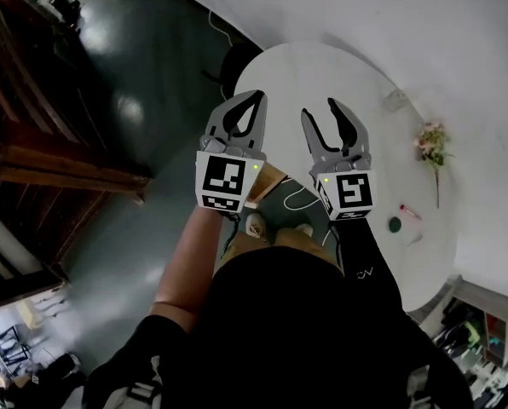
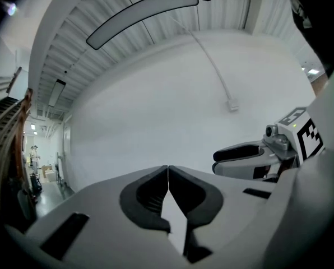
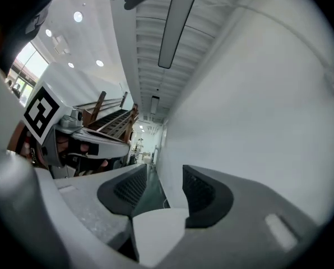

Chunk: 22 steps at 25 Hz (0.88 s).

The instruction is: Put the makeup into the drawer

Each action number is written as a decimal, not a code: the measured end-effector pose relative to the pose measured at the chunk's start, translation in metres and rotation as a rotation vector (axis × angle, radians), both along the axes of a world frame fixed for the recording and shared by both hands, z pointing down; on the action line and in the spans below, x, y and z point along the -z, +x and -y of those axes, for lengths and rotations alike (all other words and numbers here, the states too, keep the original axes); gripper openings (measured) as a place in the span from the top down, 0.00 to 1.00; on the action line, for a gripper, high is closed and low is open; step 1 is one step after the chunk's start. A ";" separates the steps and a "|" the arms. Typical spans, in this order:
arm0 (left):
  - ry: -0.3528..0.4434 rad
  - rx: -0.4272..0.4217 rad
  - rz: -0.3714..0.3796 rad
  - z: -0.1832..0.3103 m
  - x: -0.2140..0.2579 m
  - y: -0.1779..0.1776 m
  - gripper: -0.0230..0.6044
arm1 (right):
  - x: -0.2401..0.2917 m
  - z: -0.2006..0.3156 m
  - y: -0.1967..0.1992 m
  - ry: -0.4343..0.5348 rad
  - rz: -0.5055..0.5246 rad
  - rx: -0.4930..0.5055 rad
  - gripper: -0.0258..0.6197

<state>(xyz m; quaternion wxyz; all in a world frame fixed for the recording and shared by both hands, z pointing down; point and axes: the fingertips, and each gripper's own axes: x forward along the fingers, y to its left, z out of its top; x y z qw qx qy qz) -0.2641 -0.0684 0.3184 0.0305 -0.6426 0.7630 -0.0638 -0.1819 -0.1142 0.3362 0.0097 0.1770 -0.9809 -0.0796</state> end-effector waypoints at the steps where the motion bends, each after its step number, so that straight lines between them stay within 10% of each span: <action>1: 0.002 -0.031 -0.001 0.012 0.002 0.014 0.95 | 0.003 0.010 0.016 0.000 0.002 -0.031 0.65; 22: 0.000 -0.710 -0.018 0.175 -0.012 0.377 0.95 | -0.010 0.106 0.400 -0.055 -0.002 -0.737 0.65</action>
